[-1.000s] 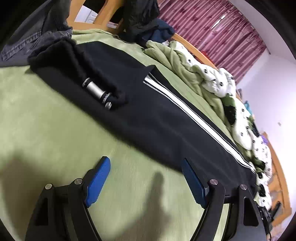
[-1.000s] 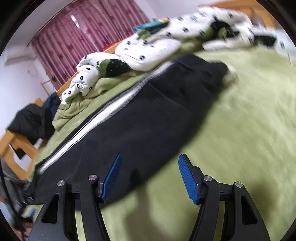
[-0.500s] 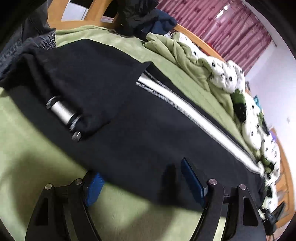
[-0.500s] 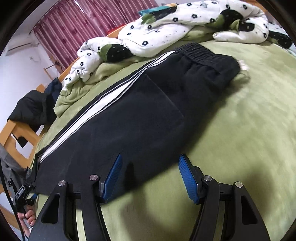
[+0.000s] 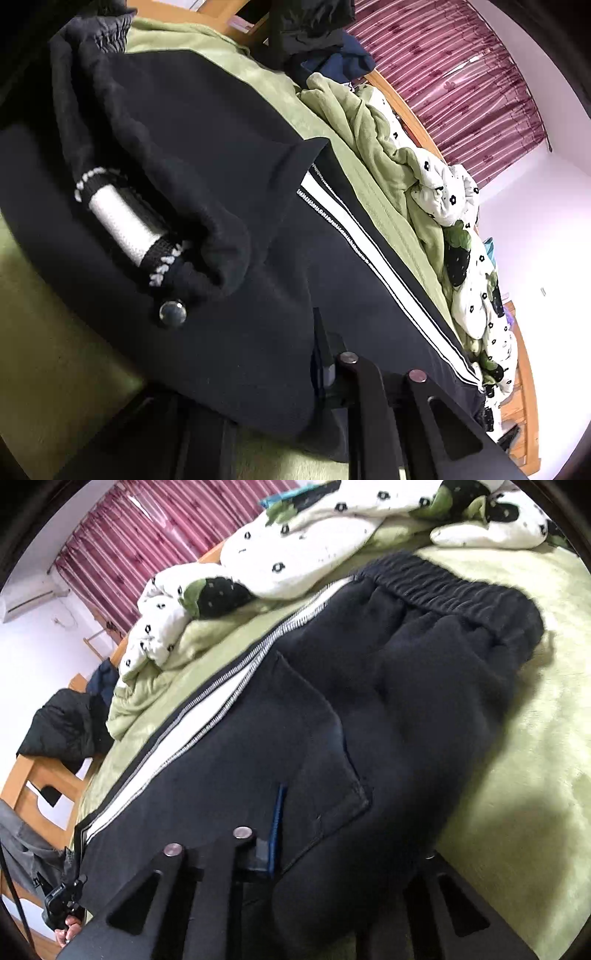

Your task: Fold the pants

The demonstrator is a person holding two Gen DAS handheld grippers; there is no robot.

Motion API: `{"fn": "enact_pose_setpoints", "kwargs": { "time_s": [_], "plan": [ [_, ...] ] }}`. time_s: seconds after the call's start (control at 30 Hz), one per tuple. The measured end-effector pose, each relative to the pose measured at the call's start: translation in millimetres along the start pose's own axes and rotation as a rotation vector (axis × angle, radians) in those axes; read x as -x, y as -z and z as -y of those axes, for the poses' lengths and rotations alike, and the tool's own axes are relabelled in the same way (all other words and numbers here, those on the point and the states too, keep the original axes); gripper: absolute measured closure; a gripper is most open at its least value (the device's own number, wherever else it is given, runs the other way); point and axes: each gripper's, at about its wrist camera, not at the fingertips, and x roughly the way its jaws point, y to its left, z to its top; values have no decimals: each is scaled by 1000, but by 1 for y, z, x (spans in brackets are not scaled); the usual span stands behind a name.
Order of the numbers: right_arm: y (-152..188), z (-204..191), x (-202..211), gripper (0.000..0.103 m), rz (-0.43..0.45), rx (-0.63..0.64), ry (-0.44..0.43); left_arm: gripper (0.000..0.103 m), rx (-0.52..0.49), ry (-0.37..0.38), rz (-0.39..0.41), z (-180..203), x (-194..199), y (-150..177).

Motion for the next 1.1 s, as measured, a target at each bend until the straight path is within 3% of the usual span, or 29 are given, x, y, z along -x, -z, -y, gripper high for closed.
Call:
{"fn": "enact_pose_setpoints", "kwargs": {
  "time_s": [0.13,0.3,0.53,0.7,0.77,0.83,0.9,0.97,1.1],
  "plan": [
    [12,-3,31,92,46,7,-31,93,-111,-65,7,16,20,14],
    [30,5,85,92,53,26,-17,93,-162,-16,-78,21,66,42],
    [75,57,186,92,50,48,15,93,-278,32,-179,20,127,109],
    [111,94,200,90,-13,41,58,88,-361,-34,-170,15,134,147],
    [119,100,197,85,-41,42,66,83,-344,-49,-154,10,133,152],
    [124,100,213,73,15,73,86,74,-351,-53,-147,10,140,155],
    [120,100,223,46,72,95,153,59,-402,-78,-151,11,150,160],
    [110,107,229,43,120,92,166,44,-464,-130,-121,14,163,167],
    [83,136,208,36,58,-23,149,42,-515,-201,-100,11,186,181]
  ]
}}
